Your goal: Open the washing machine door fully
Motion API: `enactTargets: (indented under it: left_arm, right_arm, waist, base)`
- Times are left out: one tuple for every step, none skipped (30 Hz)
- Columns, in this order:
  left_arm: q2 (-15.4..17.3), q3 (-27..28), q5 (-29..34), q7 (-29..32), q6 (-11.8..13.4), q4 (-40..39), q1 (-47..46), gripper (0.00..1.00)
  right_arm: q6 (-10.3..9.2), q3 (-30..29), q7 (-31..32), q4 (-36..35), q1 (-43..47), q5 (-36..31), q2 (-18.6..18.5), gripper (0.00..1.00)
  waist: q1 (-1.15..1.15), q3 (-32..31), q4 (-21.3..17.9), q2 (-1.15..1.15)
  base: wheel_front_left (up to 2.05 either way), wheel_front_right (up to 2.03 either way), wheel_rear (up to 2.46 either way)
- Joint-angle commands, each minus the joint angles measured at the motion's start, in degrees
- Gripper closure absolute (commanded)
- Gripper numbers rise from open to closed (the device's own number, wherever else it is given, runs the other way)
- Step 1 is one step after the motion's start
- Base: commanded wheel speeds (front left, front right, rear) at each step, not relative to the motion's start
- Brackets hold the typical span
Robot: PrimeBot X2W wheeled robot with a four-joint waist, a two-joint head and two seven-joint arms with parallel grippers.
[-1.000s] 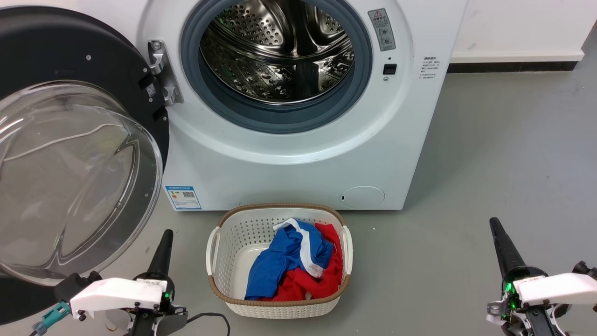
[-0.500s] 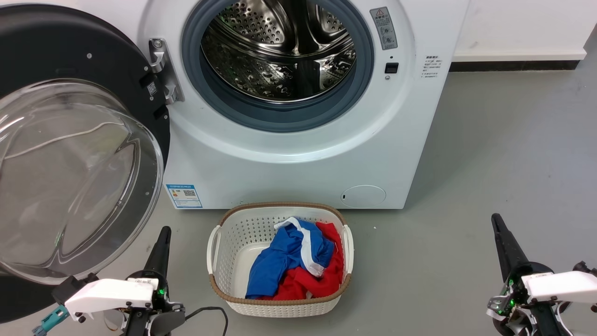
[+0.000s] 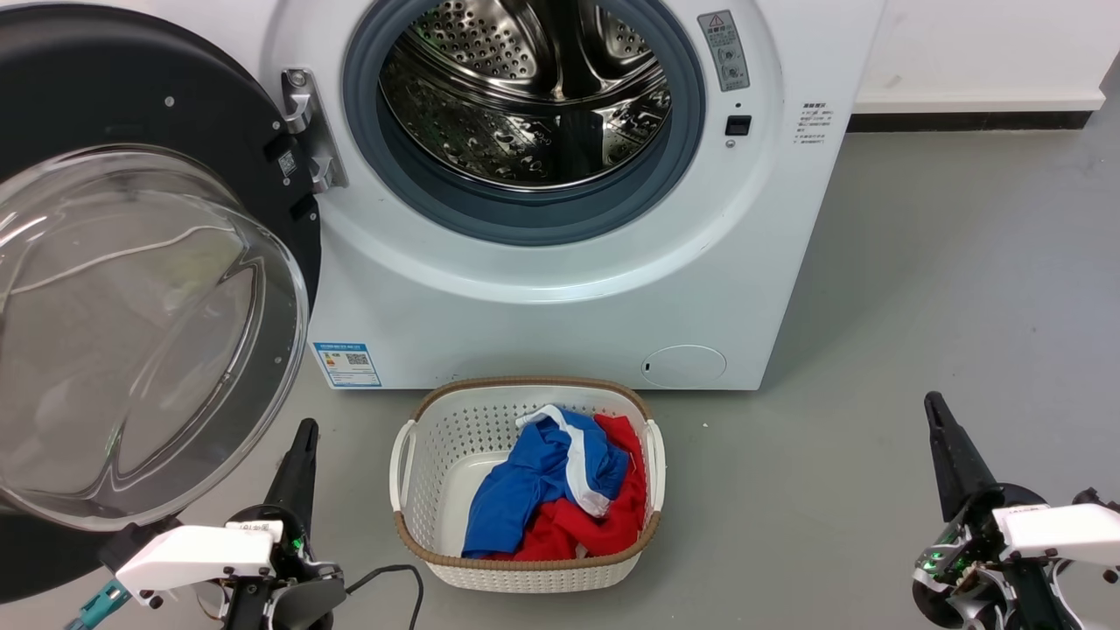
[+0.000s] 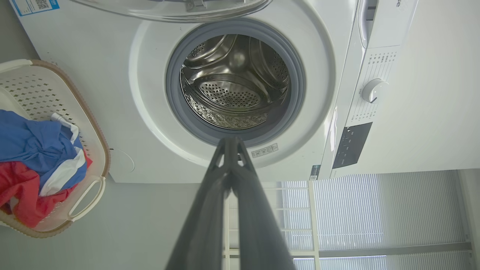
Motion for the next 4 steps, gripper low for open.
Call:
enactTargets:
  left_arm:
    - [-0.1, 0.3, -0.9, 0.4, -0.5, -0.3, -0.6, 1.0]
    - [-0.2, 0.4, -1.2, 0.5, -0.6, -0.3, -0.6, 1.0]
    - [-0.3, 0.5, -1.5, 0.6, -0.7, -0.3, -0.6, 1.0]
    - [-0.3, 0.7, -1.8, 0.7, -0.7, -0.3, -0.6, 1.0]
  right_arm:
    - [0.0, -0.1, 0.2, 0.3, -0.5, 1.2, 0.0, 1.0]
    - [0.0, -0.2, 0.3, 0.3, -0.6, 1.6, 0.0, 1.0]
    - [0.0, -0.2, 0.3, 0.3, -0.6, 2.0, 0.0, 1.0]
    - [0.0, -0.2, 0.4, 0.4, -0.7, 2.3, 0.0, 1.0]
  waist:
    - [0.0, 0.0, 0.0, 0.0]
    - [0.0, 0.0, 0.0, 0.0]
    - [0.0, 0.1, 0.0, 0.0]
    - [0.0, 0.1, 0.1, 0.0]
  base:
    - [0.0, 0.0, 0.0]
    - [0.0, 0.0, 0.0]
    - [0.0, 0.0, 0.0]
    - [0.0, 0.0, 0.0]
